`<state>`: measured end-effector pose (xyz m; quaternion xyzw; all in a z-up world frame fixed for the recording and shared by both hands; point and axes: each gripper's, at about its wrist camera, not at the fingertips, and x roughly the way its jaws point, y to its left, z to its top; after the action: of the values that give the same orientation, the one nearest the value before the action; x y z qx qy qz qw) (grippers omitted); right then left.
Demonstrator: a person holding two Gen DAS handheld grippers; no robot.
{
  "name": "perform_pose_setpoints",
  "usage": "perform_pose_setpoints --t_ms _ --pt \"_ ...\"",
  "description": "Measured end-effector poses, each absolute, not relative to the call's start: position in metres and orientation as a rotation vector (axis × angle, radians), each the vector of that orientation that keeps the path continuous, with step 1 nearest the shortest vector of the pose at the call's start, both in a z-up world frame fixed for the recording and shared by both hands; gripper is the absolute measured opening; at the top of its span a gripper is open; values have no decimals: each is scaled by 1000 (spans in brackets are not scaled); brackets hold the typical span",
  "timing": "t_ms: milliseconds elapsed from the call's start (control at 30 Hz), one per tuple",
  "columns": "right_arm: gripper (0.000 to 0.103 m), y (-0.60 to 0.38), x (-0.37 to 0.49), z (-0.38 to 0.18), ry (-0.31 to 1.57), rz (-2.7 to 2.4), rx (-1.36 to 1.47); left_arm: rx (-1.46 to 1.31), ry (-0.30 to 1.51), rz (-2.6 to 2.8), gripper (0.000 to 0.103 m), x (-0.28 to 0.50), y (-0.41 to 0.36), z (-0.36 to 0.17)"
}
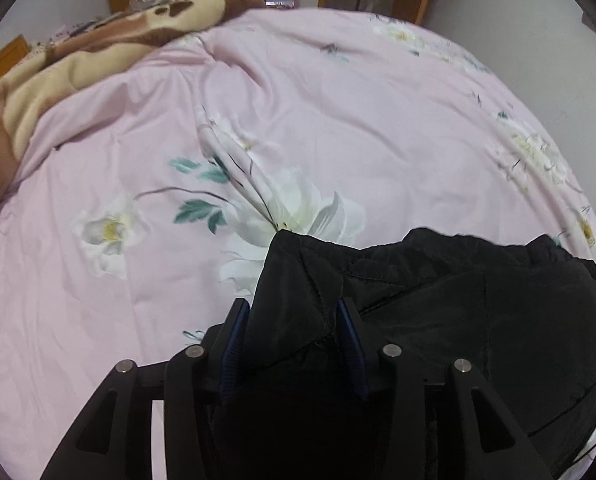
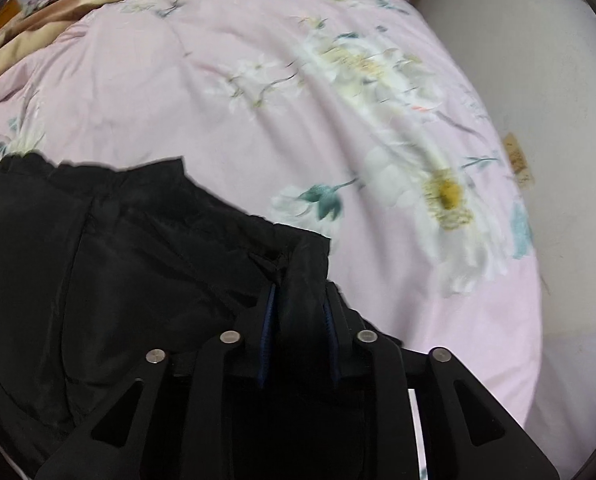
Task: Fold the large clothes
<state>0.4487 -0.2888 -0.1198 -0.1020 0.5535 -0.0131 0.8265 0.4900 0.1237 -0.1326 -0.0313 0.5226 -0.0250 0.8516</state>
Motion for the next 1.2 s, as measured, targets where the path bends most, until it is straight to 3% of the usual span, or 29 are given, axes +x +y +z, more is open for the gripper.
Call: perform_pose_setpoints --t_ms 67,133,167,267,433,733,833,1000,1200 --pt "29 -298 439 -102 1109 -58 -144 -90 1068 -46 50 482 130 -119" --pt "51 -309 425 -80 1050 -98 -68 -121 1028 -23 52 469 138 -100" --pt "55 -310 416 -69 1009 -121 -68 -127 1010 -16 55 462 140 -91" --pt "56 -308 387 -37 889 -112 -38 -153 917 15 61 432 142 -59" --pt "58 -273 329 -12 797 43 -16 -118 878 -107 62 372 83 -48" --pt "58 -199 319 -75 882 145 15 -55 990 -107 62 374 -2 -113" --pt "58 -196 341 -108 950 128 65 -101 1046 -73 68 392 4 -134" --pt "58 -197 361 -147 1029 106 66 -70 1069 -86 68 398 -2 -167" --pt "58 -194 364 -159 1051 87 35 -73 1092 -81 68 403 -1 -176"
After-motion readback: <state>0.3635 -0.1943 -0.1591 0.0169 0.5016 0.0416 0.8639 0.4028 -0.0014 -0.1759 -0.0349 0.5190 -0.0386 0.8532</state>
